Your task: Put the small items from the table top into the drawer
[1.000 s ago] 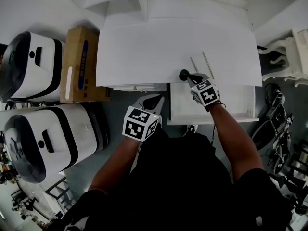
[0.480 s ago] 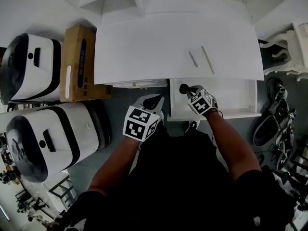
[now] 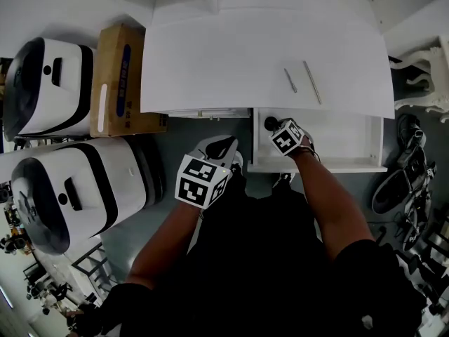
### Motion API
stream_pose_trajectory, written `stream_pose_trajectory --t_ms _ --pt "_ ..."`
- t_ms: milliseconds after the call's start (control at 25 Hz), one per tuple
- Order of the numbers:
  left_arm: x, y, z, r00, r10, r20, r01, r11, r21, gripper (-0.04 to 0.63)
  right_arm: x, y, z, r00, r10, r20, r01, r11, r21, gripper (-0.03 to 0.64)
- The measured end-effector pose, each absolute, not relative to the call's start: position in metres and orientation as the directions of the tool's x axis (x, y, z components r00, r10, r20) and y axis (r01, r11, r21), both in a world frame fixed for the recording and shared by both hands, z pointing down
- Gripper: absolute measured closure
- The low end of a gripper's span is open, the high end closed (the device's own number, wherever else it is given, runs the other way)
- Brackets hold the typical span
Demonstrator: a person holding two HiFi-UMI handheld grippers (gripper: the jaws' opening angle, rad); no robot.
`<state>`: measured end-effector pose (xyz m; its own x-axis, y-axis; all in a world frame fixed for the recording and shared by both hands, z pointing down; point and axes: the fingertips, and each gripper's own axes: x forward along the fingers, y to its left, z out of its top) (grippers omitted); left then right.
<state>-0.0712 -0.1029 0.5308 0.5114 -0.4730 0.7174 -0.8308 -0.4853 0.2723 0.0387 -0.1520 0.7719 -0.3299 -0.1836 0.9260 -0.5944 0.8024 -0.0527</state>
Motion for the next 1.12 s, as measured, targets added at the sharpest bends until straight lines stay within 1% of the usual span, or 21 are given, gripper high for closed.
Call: stream_pose_trajectory --t_ms 280,440,520,560,880,1120 --pt "-0.077 -0.1 0.531 0.502 -0.478 0.72 -0.841 -0.465 0.277 0.591 0.037 -0.152 0.78 -0.322 -0.175 0.93 -0.611 0.789 -0.063 0.58" --pt "-0.079 -0.101 0.531 0.506 -0.479 0.717 -0.839 -0.466 0.281 0.592 0.035 -0.152 0.777 -0.341 -0.173 0.924 -0.621 0.78 -0.083 0.575" --pt "-0.079 -0.104 0.532 0.511 -0.479 0.713 -0.837 -0.465 0.288 0.592 0.034 -0.151 0.774 -0.347 -0.173 0.922 -0.626 0.774 -0.091 0.538" --pt "-0.079 -0.105 0.532 0.514 -0.48 0.711 -0.836 -0.465 0.291 0.592 0.034 -0.15 0.771 -0.347 -0.175 0.921 -0.63 0.772 -0.091 0.531" --pt "-0.07 -0.112 0.523 0.543 -0.49 0.682 -0.817 -0.498 0.292 0.591 0.036 -0.143 0.739 -0.402 -0.212 0.891 -0.648 0.753 -0.113 0.528" --pt "-0.058 -0.111 0.514 0.568 -0.491 0.661 -0.795 -0.536 0.285 0.591 0.036 -0.143 0.686 -0.477 -0.301 0.826 -0.691 0.71 -0.14 0.529"
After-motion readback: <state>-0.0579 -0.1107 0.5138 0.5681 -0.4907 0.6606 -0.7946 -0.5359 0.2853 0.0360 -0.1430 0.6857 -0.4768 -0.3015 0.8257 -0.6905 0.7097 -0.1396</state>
